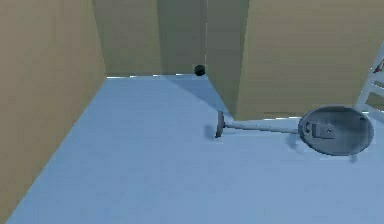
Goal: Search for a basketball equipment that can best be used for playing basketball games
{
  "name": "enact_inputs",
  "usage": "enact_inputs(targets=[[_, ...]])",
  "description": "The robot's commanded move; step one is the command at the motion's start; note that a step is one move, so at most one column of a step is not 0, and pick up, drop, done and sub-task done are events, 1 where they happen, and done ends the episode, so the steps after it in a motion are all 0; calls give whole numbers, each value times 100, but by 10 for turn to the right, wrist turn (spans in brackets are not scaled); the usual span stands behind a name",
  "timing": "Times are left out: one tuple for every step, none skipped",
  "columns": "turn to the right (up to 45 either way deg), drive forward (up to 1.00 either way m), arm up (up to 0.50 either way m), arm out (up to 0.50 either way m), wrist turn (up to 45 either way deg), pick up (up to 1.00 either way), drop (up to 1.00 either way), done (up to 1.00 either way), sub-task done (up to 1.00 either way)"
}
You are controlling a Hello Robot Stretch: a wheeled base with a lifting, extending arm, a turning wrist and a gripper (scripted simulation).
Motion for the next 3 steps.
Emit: enact_inputs(targets=[[-60,0,0,0,0,0,0,0,0],[0,100,0,0,0,0,0,0,0],[0,100,0,0,0,0,0,0,0]])
